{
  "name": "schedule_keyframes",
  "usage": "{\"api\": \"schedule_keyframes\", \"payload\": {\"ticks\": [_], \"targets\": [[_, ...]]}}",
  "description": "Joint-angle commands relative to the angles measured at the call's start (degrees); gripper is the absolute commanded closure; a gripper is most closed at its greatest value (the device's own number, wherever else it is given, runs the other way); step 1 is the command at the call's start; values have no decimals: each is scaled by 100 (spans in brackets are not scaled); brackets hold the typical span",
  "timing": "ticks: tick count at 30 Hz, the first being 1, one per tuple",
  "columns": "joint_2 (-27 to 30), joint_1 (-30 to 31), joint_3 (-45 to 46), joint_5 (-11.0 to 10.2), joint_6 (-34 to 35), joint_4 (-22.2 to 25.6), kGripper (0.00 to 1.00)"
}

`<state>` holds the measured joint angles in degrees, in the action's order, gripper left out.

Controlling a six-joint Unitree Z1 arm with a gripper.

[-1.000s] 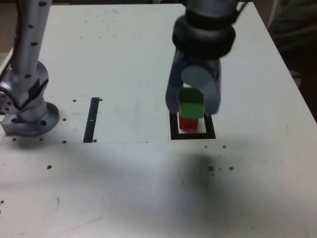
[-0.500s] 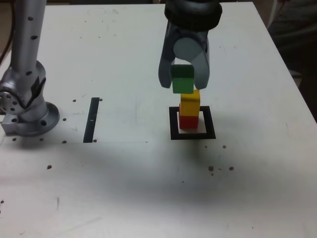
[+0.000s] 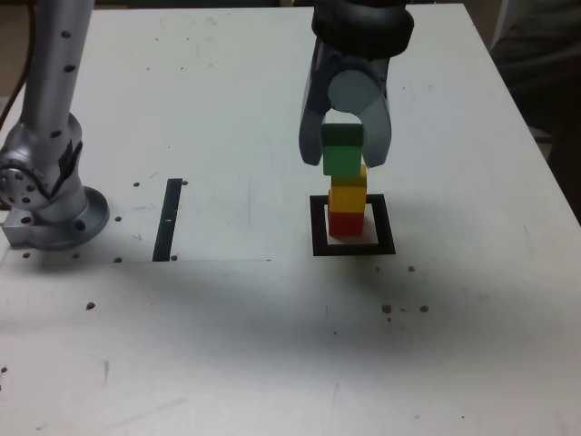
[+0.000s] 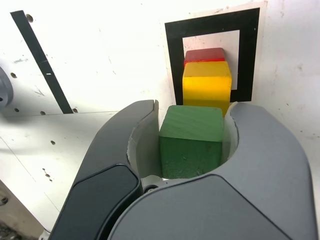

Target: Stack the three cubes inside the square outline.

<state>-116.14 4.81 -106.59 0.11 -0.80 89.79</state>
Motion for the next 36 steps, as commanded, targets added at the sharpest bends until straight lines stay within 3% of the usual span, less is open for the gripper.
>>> {"api": "schedule_keyframes", "payload": {"ticks": [1, 15, 17, 22, 24, 36], "targets": [[-73, -17, -40, 12, -8, 6, 73], [-226, -232, 33, 6, -74, -146, 72], [-232, -254, 63, 7, -83, -176, 64], [-233, -283, 115, 8, -165, -283, 17], [-230, -286, 123, 8, -191, -310, 5], [-54, -288, 267, -36, -190, -366, 1]]}}
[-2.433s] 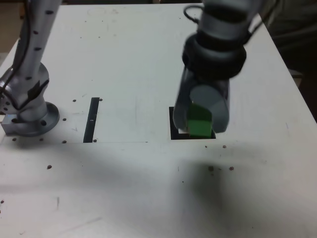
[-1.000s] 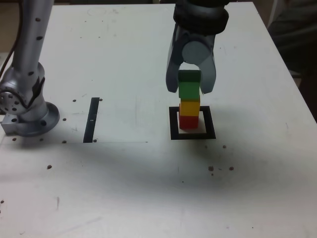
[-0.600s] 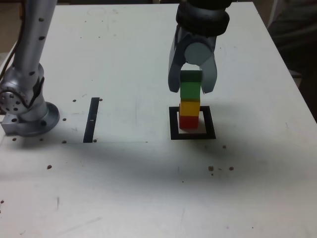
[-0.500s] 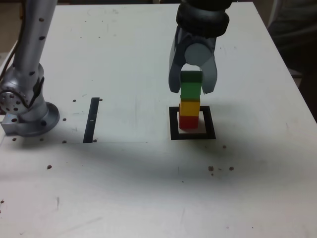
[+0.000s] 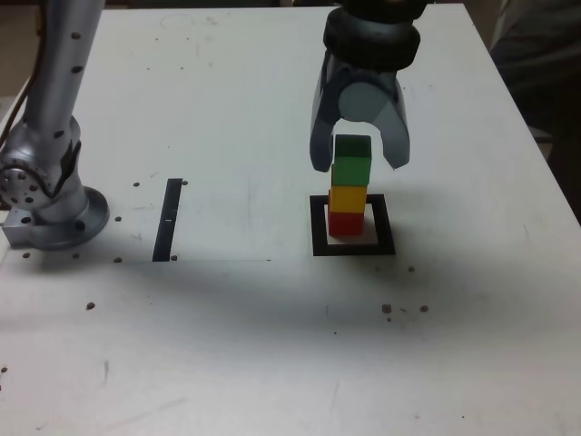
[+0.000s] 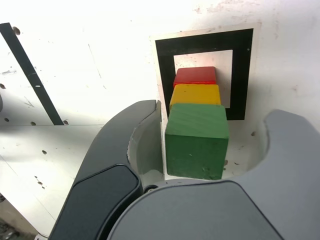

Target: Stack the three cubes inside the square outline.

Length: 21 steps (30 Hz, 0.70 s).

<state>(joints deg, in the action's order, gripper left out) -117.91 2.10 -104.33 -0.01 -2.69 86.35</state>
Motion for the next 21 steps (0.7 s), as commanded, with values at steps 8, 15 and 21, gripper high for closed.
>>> {"api": "schedule_keyframes", "payload": {"ticks": [8, 15, 21], "targets": [[805, -16, 477, -232, 74, -67, 1], [1592, -16, 1214, -466, 126, -155, 0], [2263, -16, 2178, -508, 251, -356, 0]]}}
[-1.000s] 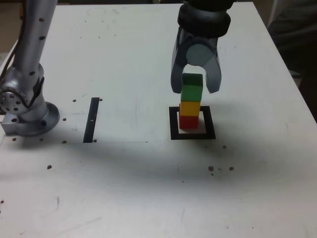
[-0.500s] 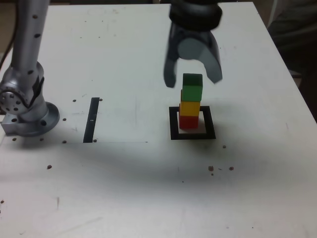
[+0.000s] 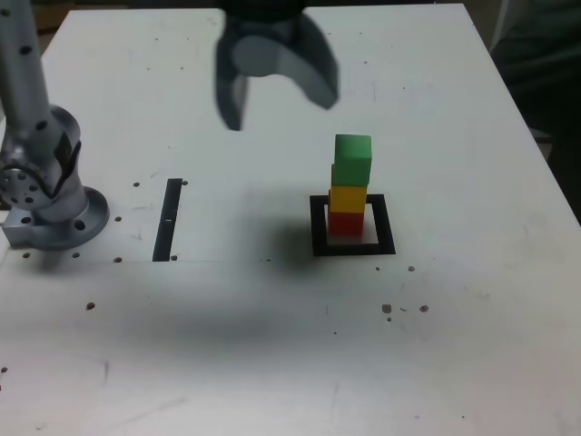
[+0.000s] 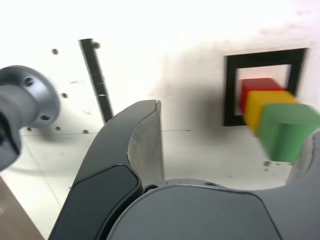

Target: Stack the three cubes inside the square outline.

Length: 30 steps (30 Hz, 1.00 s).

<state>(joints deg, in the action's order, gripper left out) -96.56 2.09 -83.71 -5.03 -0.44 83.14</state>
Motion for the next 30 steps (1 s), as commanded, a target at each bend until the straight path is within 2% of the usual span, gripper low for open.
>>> {"api": "schedule_keyframes", "payload": {"ticks": [1, 7, 11, 21, 30], "targets": [[244, -16, 318, -3, 51, -89, 0], [908, -16, 1700, 52, 206, -614, 0], [1111, -16, 2394, 89, 259, -949, 0], [1153, -16, 3547, 314, 281, -1865, 0], [1066, -16, 4146, 509, 281, -2515, 0]]}}
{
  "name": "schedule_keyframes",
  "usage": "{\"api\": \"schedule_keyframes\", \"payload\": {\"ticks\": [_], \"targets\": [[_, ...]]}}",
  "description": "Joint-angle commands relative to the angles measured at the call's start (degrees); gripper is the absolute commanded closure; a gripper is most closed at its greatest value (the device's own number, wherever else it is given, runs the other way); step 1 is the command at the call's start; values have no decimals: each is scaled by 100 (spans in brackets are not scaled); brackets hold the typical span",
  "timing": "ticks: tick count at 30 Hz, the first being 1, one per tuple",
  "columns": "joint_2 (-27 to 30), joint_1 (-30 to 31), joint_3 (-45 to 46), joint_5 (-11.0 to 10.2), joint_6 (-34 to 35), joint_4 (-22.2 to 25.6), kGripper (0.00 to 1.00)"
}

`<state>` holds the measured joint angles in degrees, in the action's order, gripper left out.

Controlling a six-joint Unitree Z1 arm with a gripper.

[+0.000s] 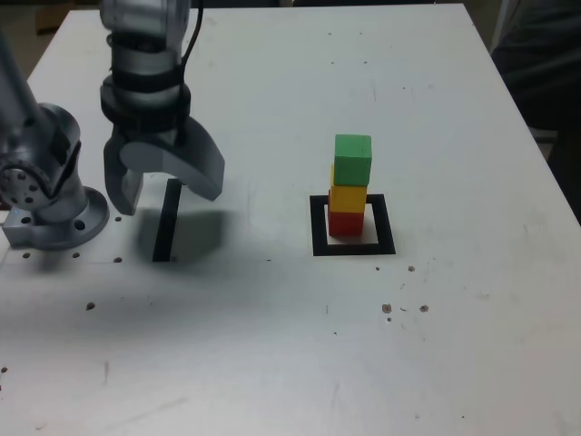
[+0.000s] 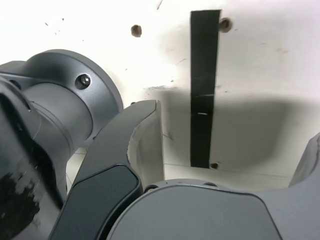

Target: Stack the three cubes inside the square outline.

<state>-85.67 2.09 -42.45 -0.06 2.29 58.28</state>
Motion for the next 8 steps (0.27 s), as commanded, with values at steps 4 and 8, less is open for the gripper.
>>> {"api": "schedule_keyframes", "payload": {"ticks": [4, 8], "targets": [[-44, -15, 97, 39, 8, -119, 0], [-35, -15, 123, 59, 8, -146, 0]]}}
